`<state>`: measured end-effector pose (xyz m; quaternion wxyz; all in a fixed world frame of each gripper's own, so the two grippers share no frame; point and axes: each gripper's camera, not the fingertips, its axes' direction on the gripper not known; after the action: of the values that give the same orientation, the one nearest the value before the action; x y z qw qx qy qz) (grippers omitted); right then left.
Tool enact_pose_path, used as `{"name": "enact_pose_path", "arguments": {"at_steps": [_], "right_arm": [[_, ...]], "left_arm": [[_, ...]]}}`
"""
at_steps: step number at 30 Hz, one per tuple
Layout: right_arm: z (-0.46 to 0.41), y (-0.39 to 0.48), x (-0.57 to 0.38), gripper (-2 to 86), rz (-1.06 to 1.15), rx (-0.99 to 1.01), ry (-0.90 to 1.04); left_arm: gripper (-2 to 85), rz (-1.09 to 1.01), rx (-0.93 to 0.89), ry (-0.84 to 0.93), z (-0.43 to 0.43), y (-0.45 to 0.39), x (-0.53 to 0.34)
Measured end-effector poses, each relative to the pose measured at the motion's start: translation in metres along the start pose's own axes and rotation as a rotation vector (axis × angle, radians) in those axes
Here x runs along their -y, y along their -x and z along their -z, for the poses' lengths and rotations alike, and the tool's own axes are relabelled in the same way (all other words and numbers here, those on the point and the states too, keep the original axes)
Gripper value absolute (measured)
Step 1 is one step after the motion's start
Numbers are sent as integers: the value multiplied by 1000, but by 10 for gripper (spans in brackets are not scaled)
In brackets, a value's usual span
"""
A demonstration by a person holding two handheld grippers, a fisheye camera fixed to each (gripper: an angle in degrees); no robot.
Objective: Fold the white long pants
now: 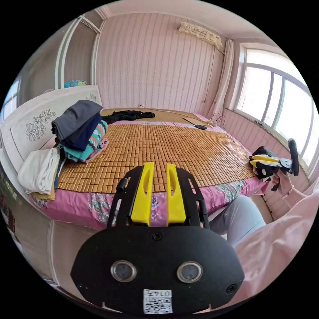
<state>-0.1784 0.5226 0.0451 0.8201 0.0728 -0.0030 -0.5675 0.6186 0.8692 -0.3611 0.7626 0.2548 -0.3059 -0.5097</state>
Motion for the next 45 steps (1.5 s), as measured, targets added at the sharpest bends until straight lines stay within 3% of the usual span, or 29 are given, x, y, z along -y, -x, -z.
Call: {"name": "enact_pose_path", "arguments": {"at_steps": [3, 6, 12, 21, 30, 35, 42, 45], "right_arm": [[-52, 93, 27, 92, 136, 17, -13], [-125, 181, 31, 78, 208, 76, 162], [-226, 319, 35, 153, 440, 331, 394], [-312, 493, 79, 152, 806, 384, 399], [-386, 616, 146, 159, 694, 620, 316], [-442, 661, 161, 135, 717, 570, 354], [-531, 702, 172, 122, 690, 472, 456], [-561, 694, 178, 86, 567, 600, 622]], "left_arm": [[75, 48, 140, 6, 27, 44, -38], [83, 175, 239, 59, 51, 94, -90], [97, 450, 376, 112, 100, 181, -183], [106, 622, 398, -1, 107, 275, -213], [133, 597, 398, -69, 67, 342, -168], [136, 622, 405, -66, 37, 376, -149], [107, 668, 383, -47, 9, 429, -135], [79, 683, 372, -40, 8, 437, -131]]}}
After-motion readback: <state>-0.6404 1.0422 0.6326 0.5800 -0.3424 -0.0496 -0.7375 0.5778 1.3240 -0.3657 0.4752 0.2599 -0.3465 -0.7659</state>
